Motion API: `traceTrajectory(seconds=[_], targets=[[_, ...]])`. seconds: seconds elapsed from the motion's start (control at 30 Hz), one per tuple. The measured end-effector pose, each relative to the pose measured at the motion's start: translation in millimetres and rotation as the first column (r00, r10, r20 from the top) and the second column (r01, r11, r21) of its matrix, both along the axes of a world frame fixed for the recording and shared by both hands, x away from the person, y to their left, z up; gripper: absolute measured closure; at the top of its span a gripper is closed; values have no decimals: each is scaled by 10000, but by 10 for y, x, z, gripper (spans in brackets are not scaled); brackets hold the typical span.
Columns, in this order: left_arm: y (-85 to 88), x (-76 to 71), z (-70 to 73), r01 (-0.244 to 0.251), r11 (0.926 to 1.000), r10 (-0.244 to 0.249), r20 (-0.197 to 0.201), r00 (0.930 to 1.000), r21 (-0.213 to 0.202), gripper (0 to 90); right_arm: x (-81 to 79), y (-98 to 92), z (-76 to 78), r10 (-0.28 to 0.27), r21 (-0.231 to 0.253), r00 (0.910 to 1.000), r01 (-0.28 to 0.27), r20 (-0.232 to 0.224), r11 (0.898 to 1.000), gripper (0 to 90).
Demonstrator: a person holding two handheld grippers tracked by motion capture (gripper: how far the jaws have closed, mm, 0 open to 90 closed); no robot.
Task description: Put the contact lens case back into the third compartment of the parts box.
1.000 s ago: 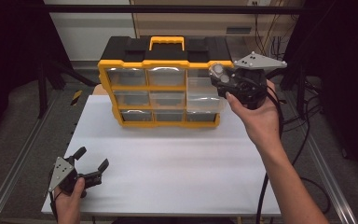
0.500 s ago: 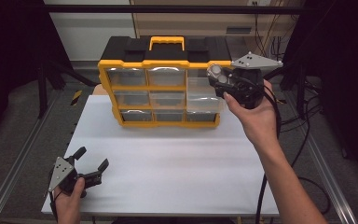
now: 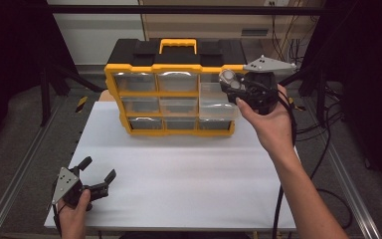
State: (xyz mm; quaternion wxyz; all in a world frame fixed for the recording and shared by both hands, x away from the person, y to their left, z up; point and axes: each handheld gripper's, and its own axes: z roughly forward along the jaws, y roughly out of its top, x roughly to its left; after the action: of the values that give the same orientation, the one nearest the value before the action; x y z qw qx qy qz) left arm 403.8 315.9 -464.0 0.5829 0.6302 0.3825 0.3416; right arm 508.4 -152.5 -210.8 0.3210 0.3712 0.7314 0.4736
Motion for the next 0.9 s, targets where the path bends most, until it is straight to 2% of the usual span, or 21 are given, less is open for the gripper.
traceTrajectory(seconds=[0.33, 0.4, 0.6, 0.9], targets=[[-2, 2, -1, 6, 10000, -6, -7, 10000, 16, 16, 44, 27, -9, 49, -64, 9998, -50, -180, 10000, 489], [-2, 1, -1, 14, 10000, -14, -7, 10000, 19, 16, 45, 27, -2, 99, 109, 9998, -97, -181, 9999, 438], [-6, 4, -3, 21, 10000, -21, -19, 10000, 40, 16, 34, 11, 20, 61, 271, 9999, -58, -110, 9996, 420], [-5, 4, -4, 33, 10000, -33, -30, 10000, 58, 16, 30, 23, 18, 97, 271, 9999, -95, -104, 9996, 406]])
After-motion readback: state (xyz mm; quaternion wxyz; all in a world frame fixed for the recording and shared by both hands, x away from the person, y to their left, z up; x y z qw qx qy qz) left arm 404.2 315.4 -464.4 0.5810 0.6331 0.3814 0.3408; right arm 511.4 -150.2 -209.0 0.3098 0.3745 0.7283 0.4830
